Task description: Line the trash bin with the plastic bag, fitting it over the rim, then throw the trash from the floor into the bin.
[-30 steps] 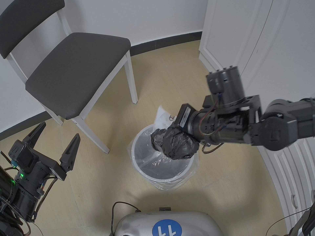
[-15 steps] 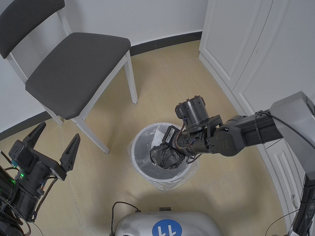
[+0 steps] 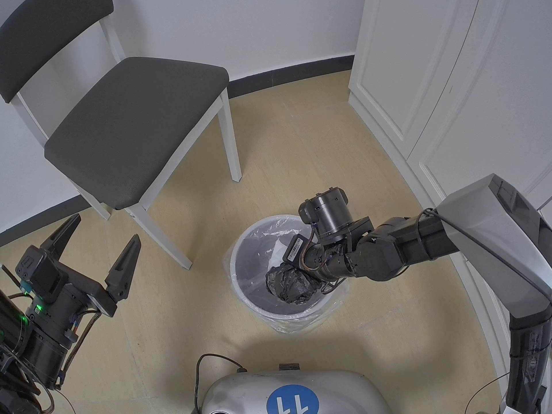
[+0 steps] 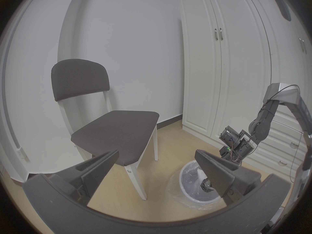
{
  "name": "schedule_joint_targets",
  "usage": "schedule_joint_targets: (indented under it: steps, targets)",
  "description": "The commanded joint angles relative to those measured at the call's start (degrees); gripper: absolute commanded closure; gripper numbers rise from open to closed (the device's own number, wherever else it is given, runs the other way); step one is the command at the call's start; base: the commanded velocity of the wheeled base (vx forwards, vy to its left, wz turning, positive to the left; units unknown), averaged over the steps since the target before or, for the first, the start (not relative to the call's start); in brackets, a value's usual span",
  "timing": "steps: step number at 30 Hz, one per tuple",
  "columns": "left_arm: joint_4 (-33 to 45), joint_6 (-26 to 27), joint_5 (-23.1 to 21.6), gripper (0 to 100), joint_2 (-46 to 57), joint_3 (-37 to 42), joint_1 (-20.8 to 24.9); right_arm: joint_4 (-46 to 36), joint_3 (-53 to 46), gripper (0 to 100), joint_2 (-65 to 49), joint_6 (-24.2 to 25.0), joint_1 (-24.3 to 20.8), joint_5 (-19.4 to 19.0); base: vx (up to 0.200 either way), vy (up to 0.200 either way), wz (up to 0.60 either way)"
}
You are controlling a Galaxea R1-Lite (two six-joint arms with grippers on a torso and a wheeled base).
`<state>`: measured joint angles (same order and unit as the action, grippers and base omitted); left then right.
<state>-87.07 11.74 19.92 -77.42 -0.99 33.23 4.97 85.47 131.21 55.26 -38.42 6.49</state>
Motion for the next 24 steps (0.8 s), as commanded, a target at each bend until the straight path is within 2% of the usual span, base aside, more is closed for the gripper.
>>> schedule_joint_targets:
  steps: [1, 10, 11, 24]
  targets:
    - [-0.03, 0.04, 0.03, 0, -0.1, 0.99, -0.01, 0.04, 0.75, 100, 1.86, 0.73, 0.19, 0.02, 0.0, 0.0, 0.0]
    - [-0.03, 0.04, -0.06, 0, -0.01, 0.99, -0.01, 4.25, 2.25, 100, 5.02, 2.92, 1.16, 2.57, 0.0, 0.0, 0.0]
    - [-0.03, 0.04, -0.06, 0, 0.08, 0.99, -0.01, 4.61, 2.25, 0, 5.11, 3.1, 1.16, 2.57, 0.0, 0.0, 0.0]
    - [-0.03, 0.13, -0.06, 0, 0.25, 0.99, -0.01, 4.69, 2.33, 0, 4.32, 3.19, 1.25, 2.66, 0.0, 0.0, 0.0]
